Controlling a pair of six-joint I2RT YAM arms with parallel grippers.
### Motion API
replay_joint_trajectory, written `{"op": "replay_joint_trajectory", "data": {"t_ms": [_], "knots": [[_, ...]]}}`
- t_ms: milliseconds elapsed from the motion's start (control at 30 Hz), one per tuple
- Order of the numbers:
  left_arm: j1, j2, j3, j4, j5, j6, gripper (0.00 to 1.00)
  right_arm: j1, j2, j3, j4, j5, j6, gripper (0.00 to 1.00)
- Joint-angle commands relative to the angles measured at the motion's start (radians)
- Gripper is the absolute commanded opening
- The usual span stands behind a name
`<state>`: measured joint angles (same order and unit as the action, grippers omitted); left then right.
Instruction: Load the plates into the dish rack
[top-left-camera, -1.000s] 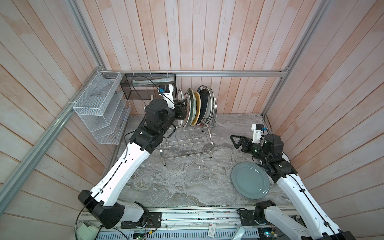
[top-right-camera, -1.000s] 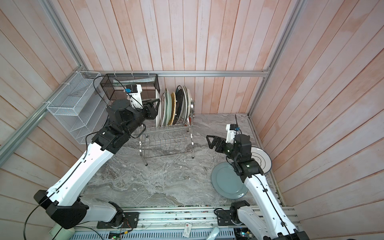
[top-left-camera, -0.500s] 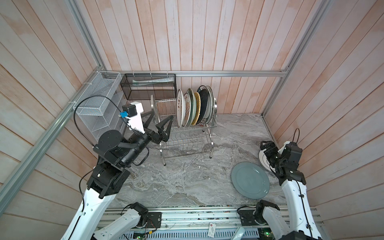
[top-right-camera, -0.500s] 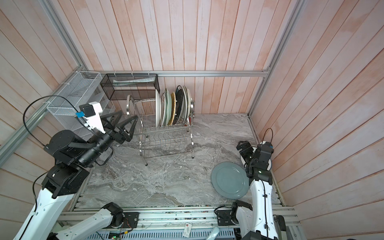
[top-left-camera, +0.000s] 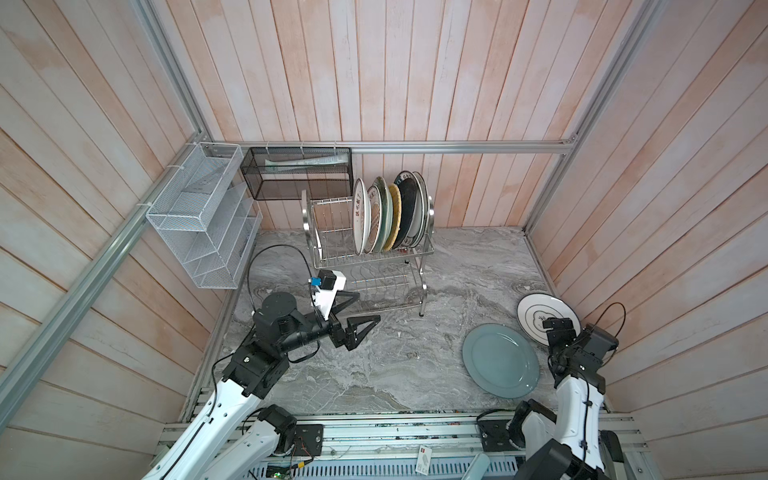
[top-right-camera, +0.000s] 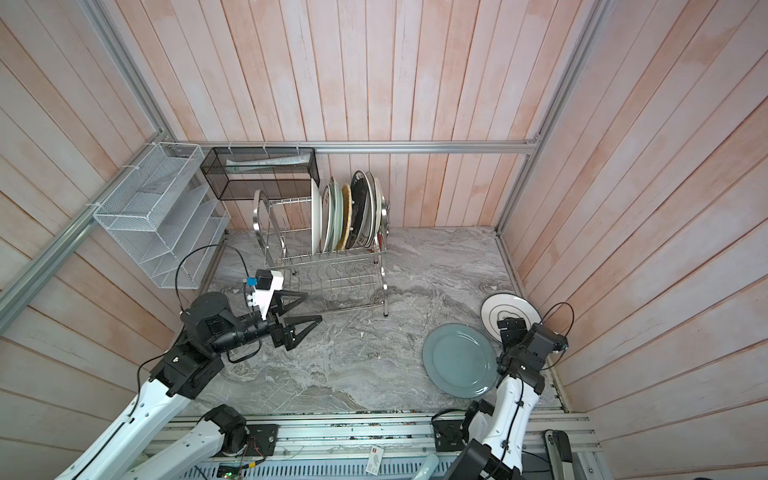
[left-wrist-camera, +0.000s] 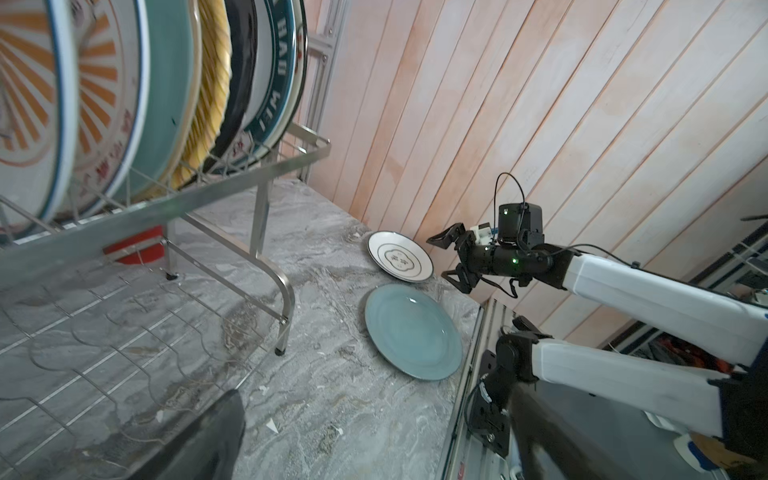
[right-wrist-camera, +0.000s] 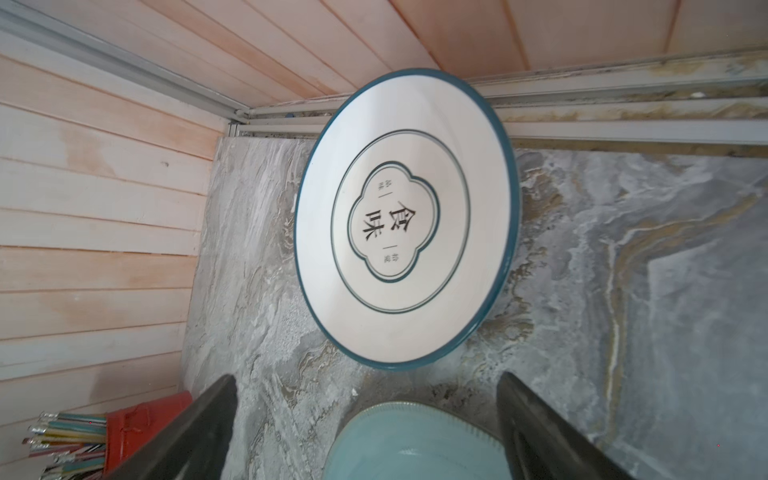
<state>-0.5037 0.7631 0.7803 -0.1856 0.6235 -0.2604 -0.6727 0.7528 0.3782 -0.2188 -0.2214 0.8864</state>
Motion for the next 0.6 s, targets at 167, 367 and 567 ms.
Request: {"op": "replay_joint_trajectory", "data": {"t_ms": [167, 367, 567], "knots": [[-0.012, 0.028, -0.064, 0.186, 0.098, -0.076, 1.0, -0.122, -0.031, -0.071, 0.04, -0.096, -0.028, 0.97], [-0.016, 0.025, -0.074, 0.17, 0.076, -0.07, 1.0, -0.153, -0.023, -0.111, 0.096, -0.124, -0.014, 0.96], [-0.016, 0.044, -0.089, 0.201, 0.08, -0.096, 1.0, -0.166, 0.039, -0.165, 0.224, -0.172, 0.012, 0.93]]}}
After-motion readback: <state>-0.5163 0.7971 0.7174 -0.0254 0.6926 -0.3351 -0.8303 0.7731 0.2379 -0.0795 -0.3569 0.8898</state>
